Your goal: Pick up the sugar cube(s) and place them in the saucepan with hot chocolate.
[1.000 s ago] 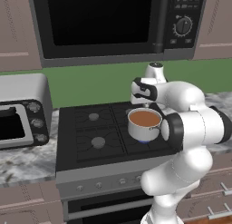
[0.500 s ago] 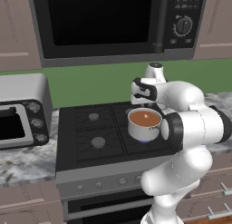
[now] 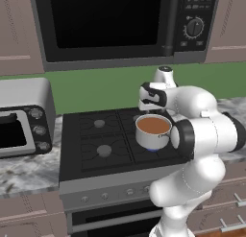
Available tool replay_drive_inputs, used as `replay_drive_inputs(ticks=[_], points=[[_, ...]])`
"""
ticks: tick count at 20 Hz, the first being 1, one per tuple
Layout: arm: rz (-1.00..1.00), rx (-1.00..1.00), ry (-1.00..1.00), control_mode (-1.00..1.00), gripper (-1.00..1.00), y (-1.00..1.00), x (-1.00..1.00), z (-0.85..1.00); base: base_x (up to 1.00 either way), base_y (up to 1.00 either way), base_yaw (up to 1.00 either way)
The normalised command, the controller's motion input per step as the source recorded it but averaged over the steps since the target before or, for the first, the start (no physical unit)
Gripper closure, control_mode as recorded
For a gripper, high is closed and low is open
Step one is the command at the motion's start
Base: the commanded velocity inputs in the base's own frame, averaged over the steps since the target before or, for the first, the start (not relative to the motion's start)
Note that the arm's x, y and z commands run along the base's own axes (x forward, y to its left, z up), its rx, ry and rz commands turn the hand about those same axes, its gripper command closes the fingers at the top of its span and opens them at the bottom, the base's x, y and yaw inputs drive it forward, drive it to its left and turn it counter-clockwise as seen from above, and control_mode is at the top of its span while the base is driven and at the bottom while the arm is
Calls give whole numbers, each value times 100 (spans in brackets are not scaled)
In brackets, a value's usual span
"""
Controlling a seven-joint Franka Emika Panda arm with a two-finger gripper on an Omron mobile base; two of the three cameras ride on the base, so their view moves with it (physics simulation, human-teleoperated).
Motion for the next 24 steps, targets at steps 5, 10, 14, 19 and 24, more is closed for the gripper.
replay_drive_inputs(ticks=[5,10,14,19,24], points=[[0,1,-3,-100,-100,-14,-32,0,0,0,0],[0,2,-7,-100,-100,-19,-34,0,0,0,0],[0,3,-13,-100,-100,-5,-34,3,0,0,0],[0,5,-18,-100,-100,-15,-32,1,0,0,0],[0,8,-19,-100,-100,-34,-23,1,0,0,0]])
